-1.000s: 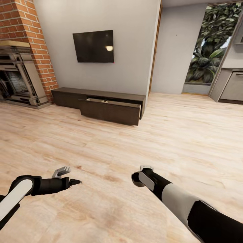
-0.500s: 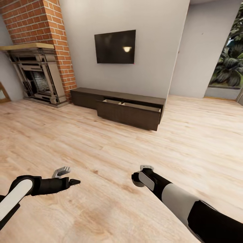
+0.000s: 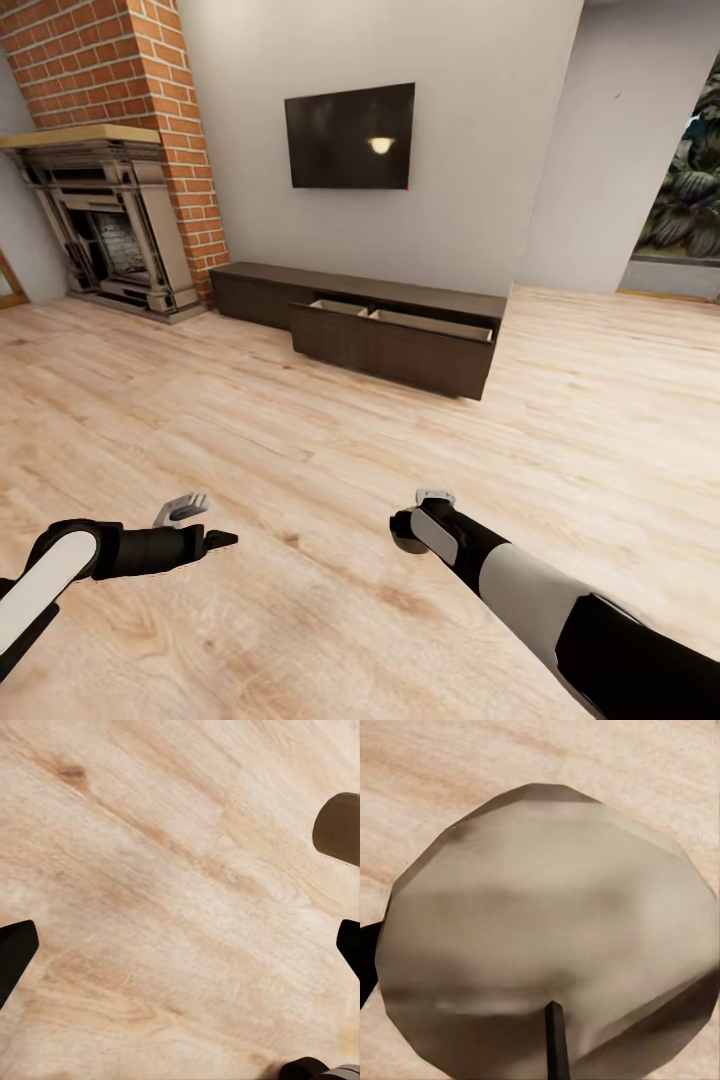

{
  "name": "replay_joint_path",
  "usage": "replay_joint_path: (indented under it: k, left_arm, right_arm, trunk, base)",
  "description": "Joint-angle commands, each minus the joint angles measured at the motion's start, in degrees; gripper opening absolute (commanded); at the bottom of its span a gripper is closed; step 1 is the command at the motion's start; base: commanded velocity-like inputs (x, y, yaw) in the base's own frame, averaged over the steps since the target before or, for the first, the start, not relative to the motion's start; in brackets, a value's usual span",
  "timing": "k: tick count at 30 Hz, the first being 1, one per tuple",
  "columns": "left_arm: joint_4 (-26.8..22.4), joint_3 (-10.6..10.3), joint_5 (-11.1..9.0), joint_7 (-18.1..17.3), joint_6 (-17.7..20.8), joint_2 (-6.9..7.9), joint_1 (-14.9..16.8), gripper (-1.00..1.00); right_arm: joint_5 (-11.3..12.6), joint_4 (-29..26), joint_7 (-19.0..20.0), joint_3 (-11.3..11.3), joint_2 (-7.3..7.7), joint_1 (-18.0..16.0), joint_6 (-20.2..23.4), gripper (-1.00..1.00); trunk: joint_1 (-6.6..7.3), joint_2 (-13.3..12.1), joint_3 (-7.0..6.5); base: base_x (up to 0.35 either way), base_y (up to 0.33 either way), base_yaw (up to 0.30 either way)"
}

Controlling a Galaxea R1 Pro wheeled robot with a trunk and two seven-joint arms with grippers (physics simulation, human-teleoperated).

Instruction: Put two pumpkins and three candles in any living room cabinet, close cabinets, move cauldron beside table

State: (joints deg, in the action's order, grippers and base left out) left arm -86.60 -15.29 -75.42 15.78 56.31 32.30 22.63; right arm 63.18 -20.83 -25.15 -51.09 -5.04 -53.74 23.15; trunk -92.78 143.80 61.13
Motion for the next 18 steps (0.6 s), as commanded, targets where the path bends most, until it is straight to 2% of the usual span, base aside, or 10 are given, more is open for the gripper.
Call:
replay_joint_path:
  k: [1,18]
  left_arm:
    - [-0.05,-0.09,-0.60,0.57,0.03,0.04,0.05,1.00]
    - [-0.01,0.00,-0.60,0.57,0.03,0.04,0.05,1.00]
  right_arm:
    - [0.45,-0.09,-0.43,-0.41,0.03,-0.07,0.05,-1.00]
    - [0.45,-0.09,-0.43,-0.41,0.03,-0.05,0.05,-1.00]
  trunk:
    - [-0.02,0.03,0.06]
    - [-0.02,0.03,0.06]
  base:
    - [0.324,0.066,0.000]
    - [0.330,0.007,0.000]
